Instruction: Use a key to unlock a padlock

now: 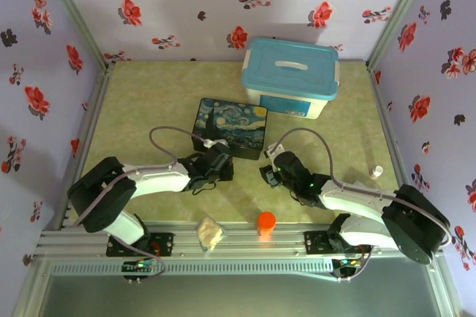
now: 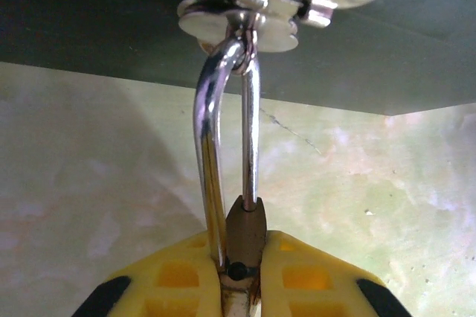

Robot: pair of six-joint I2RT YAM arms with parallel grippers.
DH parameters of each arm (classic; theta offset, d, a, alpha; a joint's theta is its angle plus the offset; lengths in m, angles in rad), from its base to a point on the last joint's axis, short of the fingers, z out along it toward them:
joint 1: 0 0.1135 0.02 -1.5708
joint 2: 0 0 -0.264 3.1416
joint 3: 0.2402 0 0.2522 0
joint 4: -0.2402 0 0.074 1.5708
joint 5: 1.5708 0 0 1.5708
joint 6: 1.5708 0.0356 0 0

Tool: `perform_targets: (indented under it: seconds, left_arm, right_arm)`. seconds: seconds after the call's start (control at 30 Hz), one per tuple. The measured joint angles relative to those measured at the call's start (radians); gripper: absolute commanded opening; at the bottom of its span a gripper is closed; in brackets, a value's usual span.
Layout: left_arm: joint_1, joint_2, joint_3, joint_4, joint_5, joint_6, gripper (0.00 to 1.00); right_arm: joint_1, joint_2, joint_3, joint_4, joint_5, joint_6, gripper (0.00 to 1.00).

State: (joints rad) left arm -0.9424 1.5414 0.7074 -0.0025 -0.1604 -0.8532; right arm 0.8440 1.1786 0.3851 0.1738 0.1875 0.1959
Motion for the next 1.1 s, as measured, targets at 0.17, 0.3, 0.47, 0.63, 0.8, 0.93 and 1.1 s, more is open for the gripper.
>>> perform_targets:
  seconds: [0.17, 0.3, 0.47, 0.63, 0.8, 0.93, 1.1]
  left_arm:
    - [-0.004, 0.023, 0.053, -0.06, -0.03, 0.026, 0.15]
    - [-0.006, 0.041, 0.055, -0.072, -0.045, 0.034, 0.2]
    - [-0.006, 0.046, 0.054, -0.083, -0.056, 0.042, 0.23]
    - [-0.009, 0.046, 0.051, -0.081, -0.07, 0.046, 0.26]
    - [-0.021, 0.046, 0.051, -0.108, -0.112, 0.053, 0.24]
    - [-0.031, 0.046, 0.052, -0.164, -0.157, 0.056, 0.26]
    - [-0.035, 0.046, 0.056, -0.214, -0.198, 0.064, 0.24]
  right_arm:
    - [0.0, 0.0, 0.0, -0.001, 0.011, 0.0, 0.36]
    - [0.0, 0.0, 0.0, 0.0, 0.016, 0.0, 0.36]
    - [0.0, 0.001, 0.0, 0.0, 0.02, 0.0, 0.35]
    - [0.0, 0.019, 0.0, 0.0, 0.02, 0.0, 0.34]
    - [0.0, 0.035, 0.0, 0.0, 0.019, 0.0, 0.34]
    - [0.0, 0.041, 0.0, 0.0, 0.021, 0.007, 0.34]
    - [0.0, 0.042, 0.0, 0.0, 0.026, 0.016, 0.33]
